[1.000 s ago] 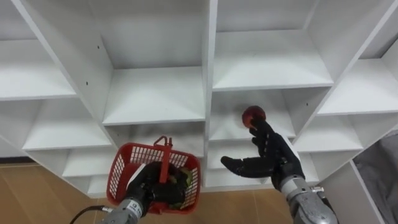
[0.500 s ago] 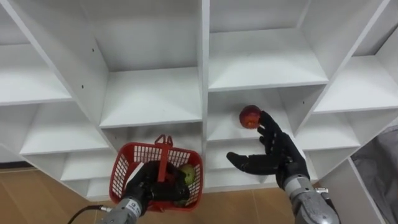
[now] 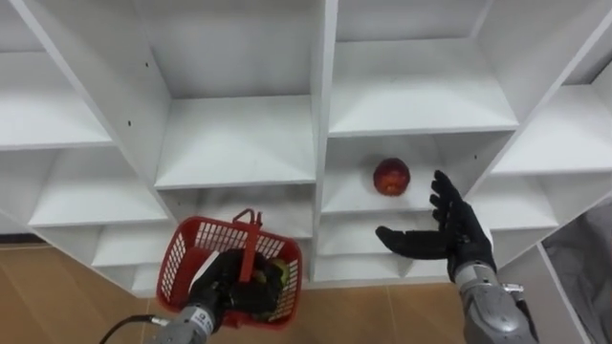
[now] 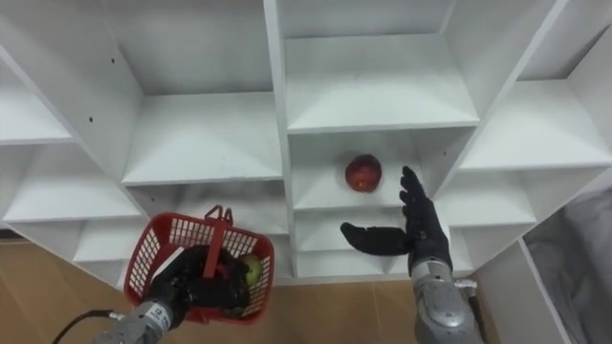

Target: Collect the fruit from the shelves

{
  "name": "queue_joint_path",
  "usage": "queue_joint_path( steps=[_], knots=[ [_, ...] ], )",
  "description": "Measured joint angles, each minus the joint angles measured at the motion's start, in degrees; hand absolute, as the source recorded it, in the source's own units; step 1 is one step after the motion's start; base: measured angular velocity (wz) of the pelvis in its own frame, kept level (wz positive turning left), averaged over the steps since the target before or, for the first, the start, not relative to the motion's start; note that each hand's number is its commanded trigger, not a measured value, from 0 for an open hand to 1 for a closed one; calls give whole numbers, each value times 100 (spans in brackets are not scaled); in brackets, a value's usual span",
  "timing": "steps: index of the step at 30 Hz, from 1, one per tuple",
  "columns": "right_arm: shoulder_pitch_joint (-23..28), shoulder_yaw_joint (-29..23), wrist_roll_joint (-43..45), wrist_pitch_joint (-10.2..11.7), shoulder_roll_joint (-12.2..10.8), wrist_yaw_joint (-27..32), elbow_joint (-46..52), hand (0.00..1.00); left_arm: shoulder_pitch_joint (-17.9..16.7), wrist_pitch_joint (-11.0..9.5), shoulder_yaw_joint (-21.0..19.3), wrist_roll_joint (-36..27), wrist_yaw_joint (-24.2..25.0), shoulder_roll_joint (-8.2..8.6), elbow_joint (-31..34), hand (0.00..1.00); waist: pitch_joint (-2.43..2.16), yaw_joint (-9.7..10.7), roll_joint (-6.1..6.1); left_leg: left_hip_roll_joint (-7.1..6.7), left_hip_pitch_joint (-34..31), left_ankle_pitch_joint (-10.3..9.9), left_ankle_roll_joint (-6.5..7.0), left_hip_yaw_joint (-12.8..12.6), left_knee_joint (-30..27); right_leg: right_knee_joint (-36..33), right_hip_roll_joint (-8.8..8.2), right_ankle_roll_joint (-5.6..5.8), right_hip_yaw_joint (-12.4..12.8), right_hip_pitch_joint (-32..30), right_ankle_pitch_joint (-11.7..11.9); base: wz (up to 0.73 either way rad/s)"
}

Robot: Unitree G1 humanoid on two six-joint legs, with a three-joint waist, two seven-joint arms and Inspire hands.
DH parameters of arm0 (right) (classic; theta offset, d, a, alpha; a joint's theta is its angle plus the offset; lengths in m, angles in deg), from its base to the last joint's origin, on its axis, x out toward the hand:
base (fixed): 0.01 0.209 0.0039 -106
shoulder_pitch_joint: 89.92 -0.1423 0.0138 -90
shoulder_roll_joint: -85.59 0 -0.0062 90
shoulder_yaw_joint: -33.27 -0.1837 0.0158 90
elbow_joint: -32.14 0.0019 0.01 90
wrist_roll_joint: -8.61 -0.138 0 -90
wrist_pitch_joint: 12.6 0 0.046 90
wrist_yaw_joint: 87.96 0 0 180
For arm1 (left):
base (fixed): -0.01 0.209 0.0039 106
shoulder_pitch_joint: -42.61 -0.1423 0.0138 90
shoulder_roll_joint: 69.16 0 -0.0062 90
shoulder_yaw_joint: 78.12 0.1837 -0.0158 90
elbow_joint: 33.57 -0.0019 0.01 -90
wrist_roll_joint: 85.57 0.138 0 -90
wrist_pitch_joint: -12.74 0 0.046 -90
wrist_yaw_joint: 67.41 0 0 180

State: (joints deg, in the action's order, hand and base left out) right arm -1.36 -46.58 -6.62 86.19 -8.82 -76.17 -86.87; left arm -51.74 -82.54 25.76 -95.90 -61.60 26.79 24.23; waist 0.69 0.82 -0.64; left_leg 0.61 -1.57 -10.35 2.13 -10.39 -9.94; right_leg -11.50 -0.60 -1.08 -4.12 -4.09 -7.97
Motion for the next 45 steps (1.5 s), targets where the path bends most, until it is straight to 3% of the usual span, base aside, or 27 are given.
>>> queue_joint_path(
  steps=[5, 9, 18, 23, 32, 37, 39, 45],
  knots=[
    [-253, -84, -6, 0, 114, 22, -97, 0, -4, 0, -119, 4, -3, -10, -7, 100, 0, 4, -66, -8, -276, 0, 0, 132, -166, -46, -38, -6, -155, -164, -8, 13],
    [-642, -236, -18, -2, 192, 69, -548, 0, -10, 3, -135, -2, 60, -8, -71, 100, 20, -117, -122, -7, -517, 0, 2, 215, -362, -142, -64, -24, -253, -318, -22, 14],
    [-1456, -469, -168, -6, 239, 280, -1312, 0, -1, 7, -265, 1, 184, -79, -190, 100, 34, -281, -142, -9, -1073, 15, 21, 384, -688, -459, -131, -77, -424, -815, -95, 12],
    [-1723, -468, -37, -4, 242, 322, -1529, 0, 177, 24, -252, 6, 230, -78, -506, 100, 79, -340, -94, -8, -1455, 20, 26, 472, -836, -616, -155, -95, -529, -1138, -88, 9],
    [-1862, -461, 44, -4, 298, 459, -1732, 0, 348, 47, -232, 243, 214, -69, -566, 100, 88, -449, -93, -16, -1847, 28, 38, 481, -891, -752, -185, -99, -551, -1559, -92, 1],
    [-2024, -447, 47, -4, 359, 534, -1732, 0, 527, 46, -169, 232, 204, -68, -566, 100, 139, -463, -129, -23, -1979, 39, 46, 432, -902, -861, -208, -109, -536, -1758, -114, -3],
    [-2069, -447, 65, -4, 397, 604, -1743, 0, 631, 46, -133, 229, 195, -68, -588, 100, 179, -461, -166, -37, -2022, 50, 48, 424, -902, -918, -225, -113, -525, -1832, -134, 0],
    [-2465, -466, 261, -6, 459, 893, -2083, 0, 914, 56, -120, 233, 194, -10, -849, 100, 193, -534, -171, -32, -2136, 52, 51, 375, -936, -926, -221, -113, -477, -1947, -133, -4]
  ],
)
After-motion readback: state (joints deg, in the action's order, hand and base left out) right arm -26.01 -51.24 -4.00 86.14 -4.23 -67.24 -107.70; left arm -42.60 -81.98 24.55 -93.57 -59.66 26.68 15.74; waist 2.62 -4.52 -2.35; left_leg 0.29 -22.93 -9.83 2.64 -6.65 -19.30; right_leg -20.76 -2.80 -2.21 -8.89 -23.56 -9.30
